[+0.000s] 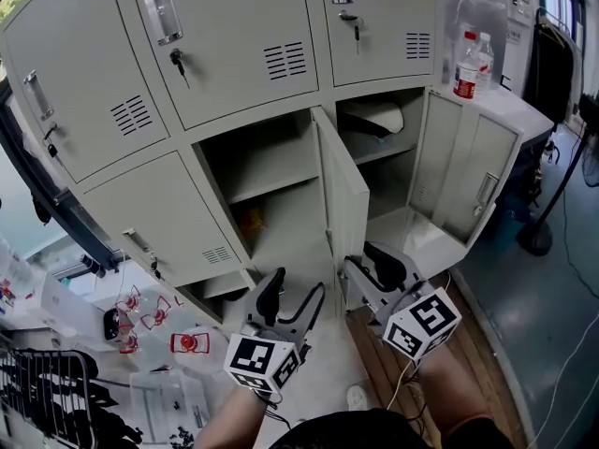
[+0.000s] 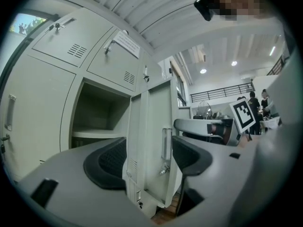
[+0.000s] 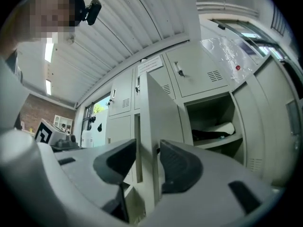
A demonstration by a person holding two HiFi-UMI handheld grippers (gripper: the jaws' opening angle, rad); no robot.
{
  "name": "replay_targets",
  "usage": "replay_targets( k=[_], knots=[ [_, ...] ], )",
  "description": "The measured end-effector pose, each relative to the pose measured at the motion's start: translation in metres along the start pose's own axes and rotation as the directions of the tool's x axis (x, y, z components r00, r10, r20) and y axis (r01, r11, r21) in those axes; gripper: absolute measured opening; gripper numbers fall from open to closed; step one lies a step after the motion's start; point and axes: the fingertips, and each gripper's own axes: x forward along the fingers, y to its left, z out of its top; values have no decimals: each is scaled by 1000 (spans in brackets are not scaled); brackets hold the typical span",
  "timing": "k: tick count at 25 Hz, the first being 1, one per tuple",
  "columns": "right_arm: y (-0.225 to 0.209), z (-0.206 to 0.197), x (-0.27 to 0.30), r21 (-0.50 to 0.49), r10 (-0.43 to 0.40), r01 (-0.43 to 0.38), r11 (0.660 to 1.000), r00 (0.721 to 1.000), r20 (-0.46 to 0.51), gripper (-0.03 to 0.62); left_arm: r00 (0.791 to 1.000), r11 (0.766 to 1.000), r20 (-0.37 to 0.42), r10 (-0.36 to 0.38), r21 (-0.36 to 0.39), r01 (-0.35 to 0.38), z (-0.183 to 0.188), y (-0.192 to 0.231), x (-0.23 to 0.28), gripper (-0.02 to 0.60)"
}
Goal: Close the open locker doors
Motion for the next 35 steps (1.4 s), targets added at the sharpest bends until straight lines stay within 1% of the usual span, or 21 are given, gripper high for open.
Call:
replay_targets(
  k=[4,7,11,14,18,21,23,26,29,35],
  knots=[
    [14,2,7,26,86,-86,996,996,13,150,1000,1000,-12,-16,6,16,-5,-8,4,296],
    [27,5,13,24,149,-149,989,989,20,155,999,1000,-19,-27,8,27,-9,-15,10,296],
    [38,10,16,22,206,-207,978,977,46,161,999,999,-22,-36,14,36,-10,-22,21,296],
    [34,14,13,43,211,-215,976,975,72,161,999,999,-24,-32,25,32,-11,-25,32,295],
    [18,15,9,55,187,-192,980,979,76,161,1000,1000,-26,7,21,-6,-13,-19,40,291],
    [4,15,8,69,167,-172,983,983,79,161,999,999,-29,41,16,-40,-15,-11,43,264],
    [-4,14,8,82,155,-162,983,985,80,161,998,999,-28,52,13,-51,-14,-8,43,229],
    [-15,12,10,101,150,-157,982,985,81,161,998,998,-25,55,14,-54,-13,-8,42,223],
    [-22,10,14,110,157,-165,980,984,81,161,997,997,-19,78,14,-77,-13,-5,39,201],
    [-25,9,28,120,201,-210,970,976,80,160,988,988,-16,151,27,-151,-12,8,31,161]
  ],
)
